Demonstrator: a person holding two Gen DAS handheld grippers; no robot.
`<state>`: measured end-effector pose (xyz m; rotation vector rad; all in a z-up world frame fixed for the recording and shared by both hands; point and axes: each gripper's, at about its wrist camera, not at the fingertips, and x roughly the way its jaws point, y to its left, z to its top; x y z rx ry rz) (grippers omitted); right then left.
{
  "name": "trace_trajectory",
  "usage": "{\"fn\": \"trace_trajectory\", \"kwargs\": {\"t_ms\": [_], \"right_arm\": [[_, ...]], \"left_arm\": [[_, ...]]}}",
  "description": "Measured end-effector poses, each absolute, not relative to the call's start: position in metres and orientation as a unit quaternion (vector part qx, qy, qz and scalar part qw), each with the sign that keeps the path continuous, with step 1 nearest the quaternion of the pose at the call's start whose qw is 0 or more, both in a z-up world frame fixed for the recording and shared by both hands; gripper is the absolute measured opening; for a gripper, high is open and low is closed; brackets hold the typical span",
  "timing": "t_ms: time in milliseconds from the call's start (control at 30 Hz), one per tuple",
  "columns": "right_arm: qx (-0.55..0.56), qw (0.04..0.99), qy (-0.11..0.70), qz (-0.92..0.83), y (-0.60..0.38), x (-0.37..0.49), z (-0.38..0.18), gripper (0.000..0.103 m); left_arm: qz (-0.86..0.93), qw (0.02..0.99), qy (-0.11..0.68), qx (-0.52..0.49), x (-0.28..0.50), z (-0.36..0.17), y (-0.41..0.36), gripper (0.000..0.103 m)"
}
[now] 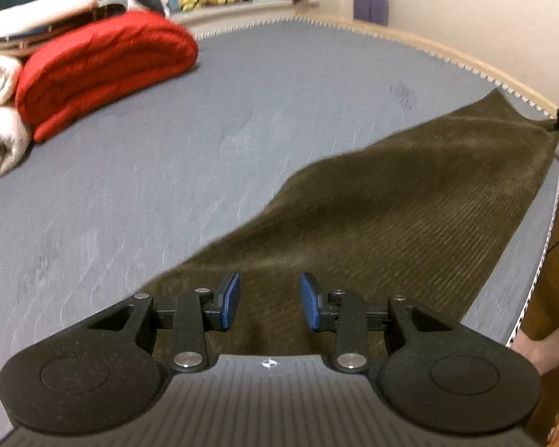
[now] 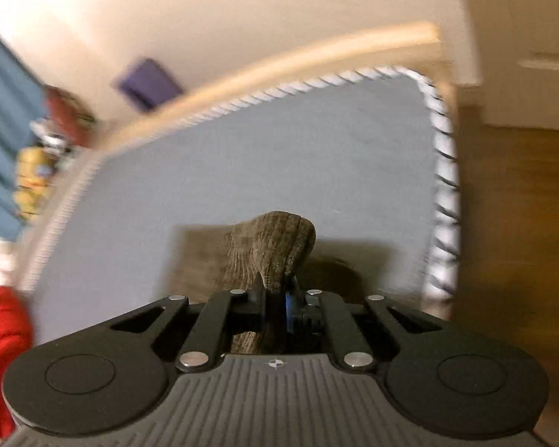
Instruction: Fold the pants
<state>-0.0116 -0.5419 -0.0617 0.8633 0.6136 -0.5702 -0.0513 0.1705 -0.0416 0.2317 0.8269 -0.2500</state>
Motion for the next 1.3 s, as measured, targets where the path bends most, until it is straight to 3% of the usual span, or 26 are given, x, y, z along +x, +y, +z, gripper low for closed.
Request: {"fn": "trace_trajectory", "kwargs": {"t_ms": [133,300,433,600,633,667,733,967,1000,1033,1067,1133,1200,1300], "right_arm": [[0.42,0.795,0.32,-0.299,-0.547,-0.009,-0.077,0.019],[0.318,0.855,0.243,-0.329,-0.531,-0.009,-0.035,0.027],[0.289,0.881,0.224,-0.3,-0.528,-0.005,-0.028,0.031],[0.287,0.894,0.262,-0.223,-0.515,0.015,-0.039,0.047],[0.29,0.892,0.272,-0.213,-0.514,0.019,-0.042,0.047],[0.292,0.89,0.283,-0.208,-0.512,0.024,-0.045,0.048],[0.292,0.885,0.302,-0.202,-0.513,0.03,-0.051,0.048],[0.289,0.882,0.317,-0.197,-0.51,0.029,-0.053,0.051],[0.291,0.879,0.321,-0.2,-0.512,0.029,-0.055,0.052],[0.291,0.879,0.321,-0.2,-0.512,0.029,-0.055,0.052],[0.294,0.875,0.326,-0.205,-0.515,0.029,-0.059,0.052],[0.298,0.871,0.329,-0.209,-0.518,0.029,-0.061,0.052],[0.312,0.862,0.332,-0.221,-0.525,0.026,-0.066,0.052],[0.317,0.86,0.33,-0.225,-0.53,0.023,-0.066,0.052]], "left_arm": [[-0.098,0.892,0.429,0.106,-0.049,-0.05,0.182,0.04],[-0.084,0.886,0.448,0.086,-0.054,-0.059,0.205,0.04],[-0.042,0.84,0.527,0.125,-0.063,-0.091,0.229,0.035],[-0.039,0.854,0.507,0.106,-0.076,-0.079,0.242,0.035],[-0.029,0.866,0.489,0.096,-0.076,-0.072,0.246,0.043],[-0.009,0.879,0.471,0.077,-0.075,-0.064,0.253,0.059],[0.025,0.89,0.453,0.032,-0.071,-0.056,0.27,0.069],[0.085,0.864,0.496,-0.023,-0.064,-0.075,0.298,0.071],[0.077,0.861,0.502,-0.024,-0.065,-0.076,0.296,0.069],[0.071,0.858,0.508,-0.018,-0.068,-0.079,0.293,0.057],[0.076,0.861,0.503,0.01,-0.072,-0.076,0.289,0.037],[0.088,0.882,0.462,-0.002,-0.084,-0.055,0.291,0.024],[0.088,0.898,0.43,-0.038,-0.097,-0.031,0.296,0.022],[0.079,0.885,0.458,0.009,-0.105,-0.035,0.291,0.025]]}}
